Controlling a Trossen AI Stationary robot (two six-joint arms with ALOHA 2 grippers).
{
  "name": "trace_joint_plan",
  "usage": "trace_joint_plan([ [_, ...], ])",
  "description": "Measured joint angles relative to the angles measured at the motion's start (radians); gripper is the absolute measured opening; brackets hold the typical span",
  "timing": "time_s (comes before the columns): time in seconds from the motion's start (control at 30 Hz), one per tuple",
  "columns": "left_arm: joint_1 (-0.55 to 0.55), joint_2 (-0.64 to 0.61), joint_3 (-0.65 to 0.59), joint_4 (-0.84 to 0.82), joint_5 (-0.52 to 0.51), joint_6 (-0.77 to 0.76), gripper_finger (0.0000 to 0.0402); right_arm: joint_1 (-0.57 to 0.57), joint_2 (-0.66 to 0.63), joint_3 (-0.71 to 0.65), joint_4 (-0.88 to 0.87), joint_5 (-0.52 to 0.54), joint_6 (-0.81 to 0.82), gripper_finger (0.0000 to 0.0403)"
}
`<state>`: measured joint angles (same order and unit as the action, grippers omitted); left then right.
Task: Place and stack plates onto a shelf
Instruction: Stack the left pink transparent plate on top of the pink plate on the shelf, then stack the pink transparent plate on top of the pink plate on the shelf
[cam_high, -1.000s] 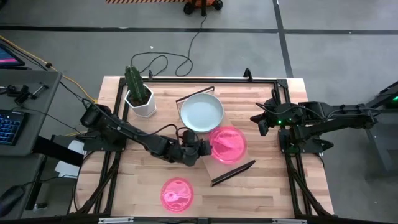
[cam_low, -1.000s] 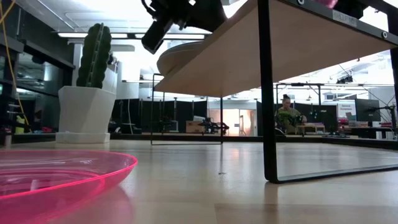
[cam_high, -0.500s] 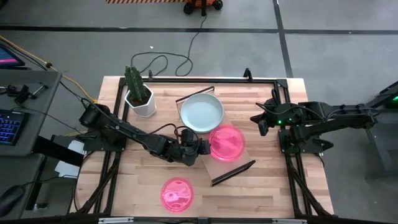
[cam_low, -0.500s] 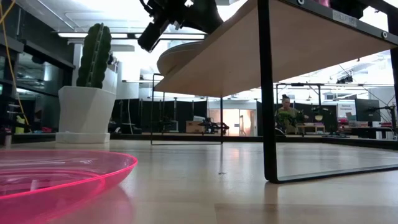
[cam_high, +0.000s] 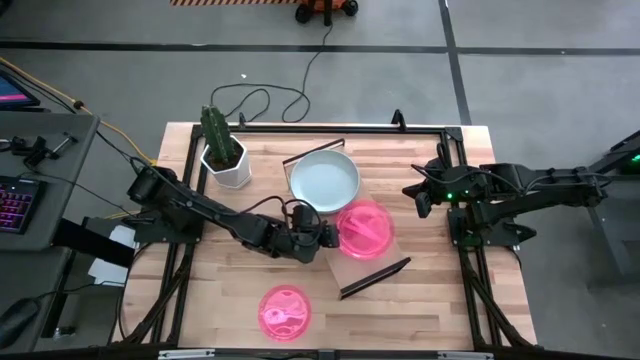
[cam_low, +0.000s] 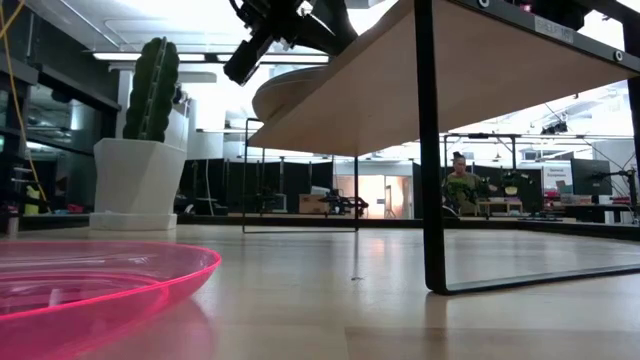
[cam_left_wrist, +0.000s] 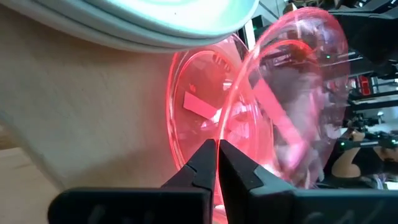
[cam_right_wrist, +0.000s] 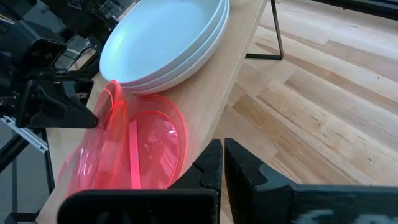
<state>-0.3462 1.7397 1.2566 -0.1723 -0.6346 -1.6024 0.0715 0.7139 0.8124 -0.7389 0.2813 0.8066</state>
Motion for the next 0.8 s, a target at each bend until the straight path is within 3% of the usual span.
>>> trace_joint_plan([
  [0.5,0.008,-0.089,0.002,-0.111,0.0,0.05,0.009,0.0,0.004,0.0,0.01,0.008,-0.003,0.0],
  [0.67,0.02,-0.137,-0.001,-0.121,0.042,0.192,0.0099,0.003,0.006,0.0,0.063,-0.001,-0.024,0.0],
  [0.8,0.021,-0.23,-0.001,-0.118,0.029,0.43,0.0099,0.003,0.005,0.0,0.172,-0.025,-0.108,0.0],
])
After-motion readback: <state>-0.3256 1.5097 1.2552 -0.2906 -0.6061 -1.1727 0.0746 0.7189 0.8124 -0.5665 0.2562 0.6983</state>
